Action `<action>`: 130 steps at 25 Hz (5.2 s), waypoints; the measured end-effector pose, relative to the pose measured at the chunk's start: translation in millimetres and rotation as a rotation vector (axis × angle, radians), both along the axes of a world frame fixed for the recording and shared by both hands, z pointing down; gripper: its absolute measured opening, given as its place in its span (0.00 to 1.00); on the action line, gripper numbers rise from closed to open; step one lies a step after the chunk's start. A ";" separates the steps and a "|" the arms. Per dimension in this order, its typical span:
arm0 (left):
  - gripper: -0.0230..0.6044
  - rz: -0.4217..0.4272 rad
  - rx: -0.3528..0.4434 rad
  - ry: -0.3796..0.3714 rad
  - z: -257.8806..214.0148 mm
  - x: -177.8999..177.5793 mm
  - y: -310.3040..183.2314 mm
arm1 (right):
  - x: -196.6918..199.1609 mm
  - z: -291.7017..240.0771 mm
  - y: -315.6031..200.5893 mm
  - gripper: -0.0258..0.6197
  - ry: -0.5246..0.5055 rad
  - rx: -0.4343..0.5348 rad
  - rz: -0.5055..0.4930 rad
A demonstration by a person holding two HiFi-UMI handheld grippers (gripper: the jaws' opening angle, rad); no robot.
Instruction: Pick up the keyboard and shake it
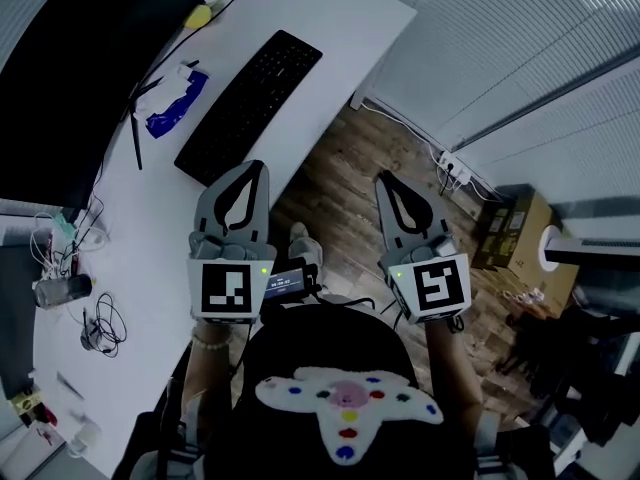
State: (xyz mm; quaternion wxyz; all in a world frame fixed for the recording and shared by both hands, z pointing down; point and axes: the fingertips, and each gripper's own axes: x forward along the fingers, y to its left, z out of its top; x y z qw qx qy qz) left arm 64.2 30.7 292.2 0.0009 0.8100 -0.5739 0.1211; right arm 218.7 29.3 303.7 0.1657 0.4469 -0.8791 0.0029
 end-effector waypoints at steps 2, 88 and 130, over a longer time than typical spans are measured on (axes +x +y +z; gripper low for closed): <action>0.06 -0.011 0.002 0.007 -1.6 -8.0 -16.3 | -7.4 -0.9 -20.0 0.11 0.000 0.006 -0.006; 0.45 -0.945 -0.703 0.687 257.7 -183.4 -31.3 | -203.0 94.7 -215.9 0.11 0.182 -0.256 -0.736; 0.45 -1.000 -0.717 0.696 260.7 -183.5 -30.2 | -164.2 255.2 -368.0 0.47 0.421 -0.836 -0.660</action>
